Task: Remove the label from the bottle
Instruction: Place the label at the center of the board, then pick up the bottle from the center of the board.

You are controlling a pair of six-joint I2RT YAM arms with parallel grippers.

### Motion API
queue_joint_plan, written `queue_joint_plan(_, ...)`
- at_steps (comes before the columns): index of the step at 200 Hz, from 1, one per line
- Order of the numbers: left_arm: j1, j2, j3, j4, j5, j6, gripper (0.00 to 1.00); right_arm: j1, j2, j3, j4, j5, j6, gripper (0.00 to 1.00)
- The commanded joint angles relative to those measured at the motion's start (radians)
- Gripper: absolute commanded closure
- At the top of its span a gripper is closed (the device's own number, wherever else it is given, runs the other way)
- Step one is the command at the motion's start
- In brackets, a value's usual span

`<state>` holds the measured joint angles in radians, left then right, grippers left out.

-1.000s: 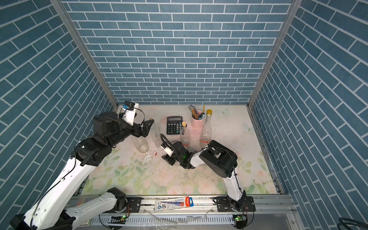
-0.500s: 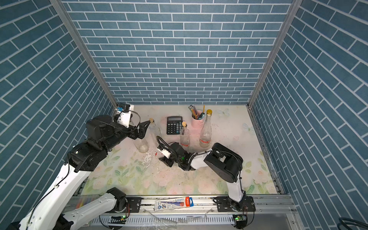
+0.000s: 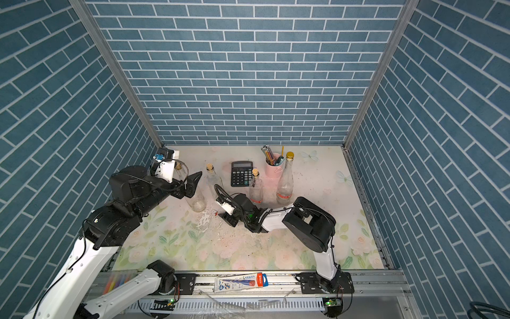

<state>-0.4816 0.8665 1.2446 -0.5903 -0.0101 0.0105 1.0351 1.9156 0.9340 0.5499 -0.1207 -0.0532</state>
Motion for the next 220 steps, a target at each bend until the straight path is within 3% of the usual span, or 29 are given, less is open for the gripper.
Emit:
queue_joint_plan(1,0.008,-0.007,-0.017,-0.012,0.081,0.017,0.00,0.003,-0.131,-0.083,-0.021,0.014,-0.011,0.44)
queue_joint_plan(11,0.007,-0.007,-0.020,-0.008,0.122,0.023,0.00,0.008,-0.200,-0.137,-0.038,0.019,-0.003,0.40)
queue_joint_plan(22,0.007,-0.003,-0.025,0.000,0.162,0.019,0.00,0.017,-0.274,-0.196,-0.056,0.025,0.011,0.08)
queue_joint_plan(27,0.006,0.000,-0.028,0.005,0.178,0.018,0.00,0.021,-0.310,-0.222,-0.069,0.027,0.019,0.02)
queue_joint_plan(69,-0.017,0.055,-0.066,0.076,0.248,-0.023,0.00,0.059,-0.572,-0.402,-0.180,0.142,0.112,0.02)
queue_joint_plan(105,-0.107,0.128,-0.107,0.155,0.214,-0.033,0.00,0.045,-0.717,-0.470,-0.310,0.270,0.214,0.02)
queue_joint_plan(149,-0.177,0.245,-0.164,0.311,0.227,-0.052,0.01,-0.104,-0.796,-0.512,-0.352,0.204,0.398,0.01)
queue_joint_plan(220,-0.213,0.462,-0.156,0.516,0.341,-0.006,0.00,-0.163,-0.905,-0.521,-0.504,0.246,0.404,0.01)
